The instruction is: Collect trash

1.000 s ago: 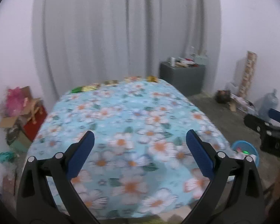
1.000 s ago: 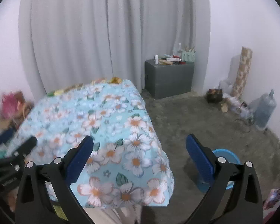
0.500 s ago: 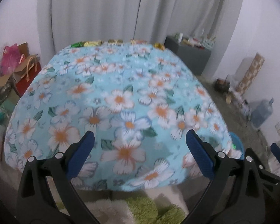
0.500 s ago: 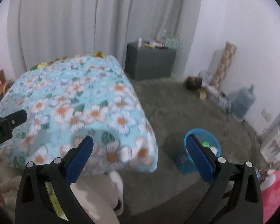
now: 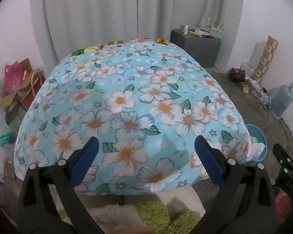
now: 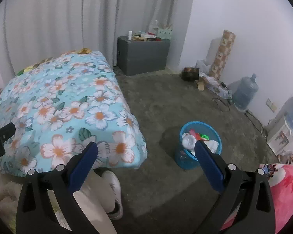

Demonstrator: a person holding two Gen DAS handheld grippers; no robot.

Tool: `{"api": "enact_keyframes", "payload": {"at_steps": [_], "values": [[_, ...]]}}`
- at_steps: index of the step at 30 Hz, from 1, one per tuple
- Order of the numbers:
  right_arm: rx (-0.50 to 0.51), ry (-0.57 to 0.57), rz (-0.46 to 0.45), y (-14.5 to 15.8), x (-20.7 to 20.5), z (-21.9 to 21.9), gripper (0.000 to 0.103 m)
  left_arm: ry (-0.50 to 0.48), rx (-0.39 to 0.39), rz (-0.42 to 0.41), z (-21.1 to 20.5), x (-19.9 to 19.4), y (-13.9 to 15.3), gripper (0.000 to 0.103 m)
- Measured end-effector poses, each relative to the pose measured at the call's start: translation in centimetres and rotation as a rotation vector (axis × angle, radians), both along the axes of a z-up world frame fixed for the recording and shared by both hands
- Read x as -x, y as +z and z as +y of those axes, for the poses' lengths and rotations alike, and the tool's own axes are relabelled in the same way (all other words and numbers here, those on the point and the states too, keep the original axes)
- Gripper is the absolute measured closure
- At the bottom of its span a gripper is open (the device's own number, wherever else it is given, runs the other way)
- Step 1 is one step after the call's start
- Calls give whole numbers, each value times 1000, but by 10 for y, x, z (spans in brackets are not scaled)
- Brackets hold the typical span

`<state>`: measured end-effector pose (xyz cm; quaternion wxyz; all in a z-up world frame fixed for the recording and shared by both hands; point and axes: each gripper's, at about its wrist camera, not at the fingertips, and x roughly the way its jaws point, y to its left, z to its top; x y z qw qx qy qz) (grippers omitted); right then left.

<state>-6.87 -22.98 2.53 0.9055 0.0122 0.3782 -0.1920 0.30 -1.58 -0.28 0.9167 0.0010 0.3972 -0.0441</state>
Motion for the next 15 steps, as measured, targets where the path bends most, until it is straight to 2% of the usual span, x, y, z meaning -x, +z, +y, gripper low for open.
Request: {"api": "enact_keyframes", "payload": {"at_steps": [15], "values": [[-23,-21,-2,-2,3,-9,7,-7,-13,-7,-6,-1,3,9]]}}
